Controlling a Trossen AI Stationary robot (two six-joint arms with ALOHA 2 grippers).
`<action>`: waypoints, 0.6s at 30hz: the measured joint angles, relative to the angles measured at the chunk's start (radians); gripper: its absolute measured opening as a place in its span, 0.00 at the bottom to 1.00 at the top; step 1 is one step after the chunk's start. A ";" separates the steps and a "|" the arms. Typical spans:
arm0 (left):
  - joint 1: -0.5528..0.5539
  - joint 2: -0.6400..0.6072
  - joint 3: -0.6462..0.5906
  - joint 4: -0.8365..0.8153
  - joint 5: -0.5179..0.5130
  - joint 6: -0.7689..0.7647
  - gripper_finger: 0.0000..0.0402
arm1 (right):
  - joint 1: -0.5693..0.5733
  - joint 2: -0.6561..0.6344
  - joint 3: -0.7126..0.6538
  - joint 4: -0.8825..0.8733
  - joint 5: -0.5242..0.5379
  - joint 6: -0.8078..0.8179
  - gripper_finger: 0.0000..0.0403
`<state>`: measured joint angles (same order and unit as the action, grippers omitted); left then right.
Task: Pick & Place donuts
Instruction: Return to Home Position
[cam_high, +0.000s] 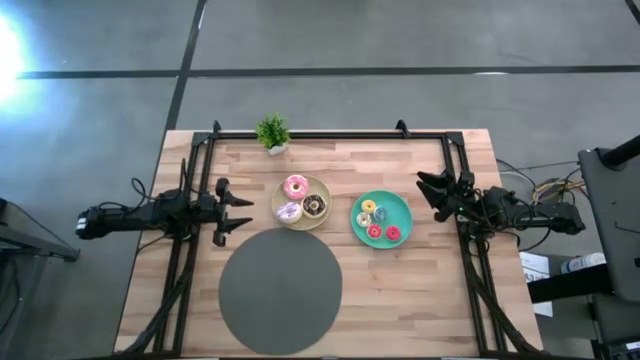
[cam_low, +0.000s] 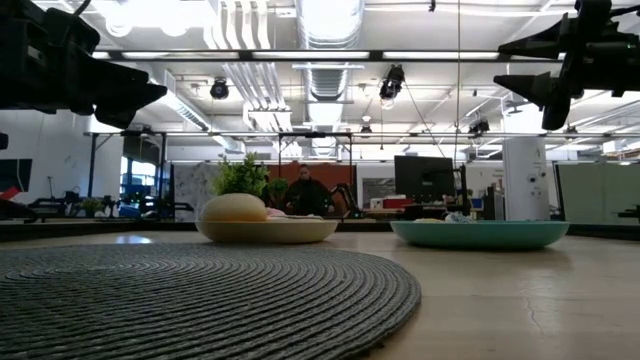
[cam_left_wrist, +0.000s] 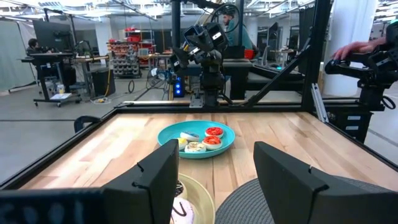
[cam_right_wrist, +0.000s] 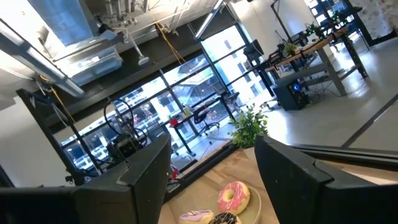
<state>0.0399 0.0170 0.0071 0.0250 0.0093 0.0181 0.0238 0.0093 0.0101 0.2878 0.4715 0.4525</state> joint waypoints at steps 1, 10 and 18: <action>0.000 0.000 0.000 0.000 0.000 0.000 0.46 | 0.000 0.000 0.000 0.000 0.000 0.000 0.56; 0.000 0.000 0.000 -0.001 0.000 0.000 0.46 | 0.000 -0.010 -0.001 0.000 0.000 0.000 0.56; 0.000 0.000 0.000 -0.001 0.000 0.000 0.46 | -0.002 -0.009 -0.001 -0.036 0.000 -0.252 0.56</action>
<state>0.0395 0.0170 0.0071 0.0237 0.0093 0.0181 0.0216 0.0001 0.0091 0.2521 0.4712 0.2001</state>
